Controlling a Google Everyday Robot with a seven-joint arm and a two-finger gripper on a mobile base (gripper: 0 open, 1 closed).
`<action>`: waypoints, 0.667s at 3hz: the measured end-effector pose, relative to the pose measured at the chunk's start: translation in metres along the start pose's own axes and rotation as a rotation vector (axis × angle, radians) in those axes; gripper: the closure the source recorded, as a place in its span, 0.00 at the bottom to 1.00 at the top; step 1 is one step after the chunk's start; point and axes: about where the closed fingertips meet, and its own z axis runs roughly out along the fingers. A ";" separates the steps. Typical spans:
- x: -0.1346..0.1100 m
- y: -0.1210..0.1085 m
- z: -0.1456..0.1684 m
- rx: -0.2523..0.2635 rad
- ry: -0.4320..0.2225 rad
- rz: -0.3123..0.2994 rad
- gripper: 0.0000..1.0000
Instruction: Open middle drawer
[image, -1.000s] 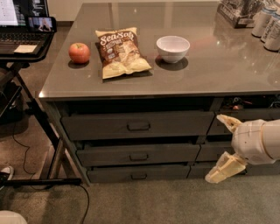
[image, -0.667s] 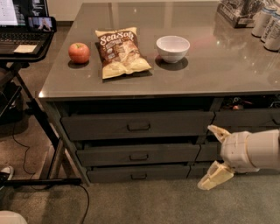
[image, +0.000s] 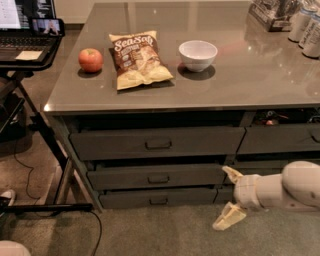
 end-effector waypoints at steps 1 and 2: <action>0.023 -0.007 0.052 -0.059 -0.032 -0.038 0.00; 0.044 -0.024 0.099 -0.119 -0.096 -0.096 0.00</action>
Offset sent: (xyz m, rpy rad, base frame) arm 0.0770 0.0133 -0.1410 0.1123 -0.0163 0.2806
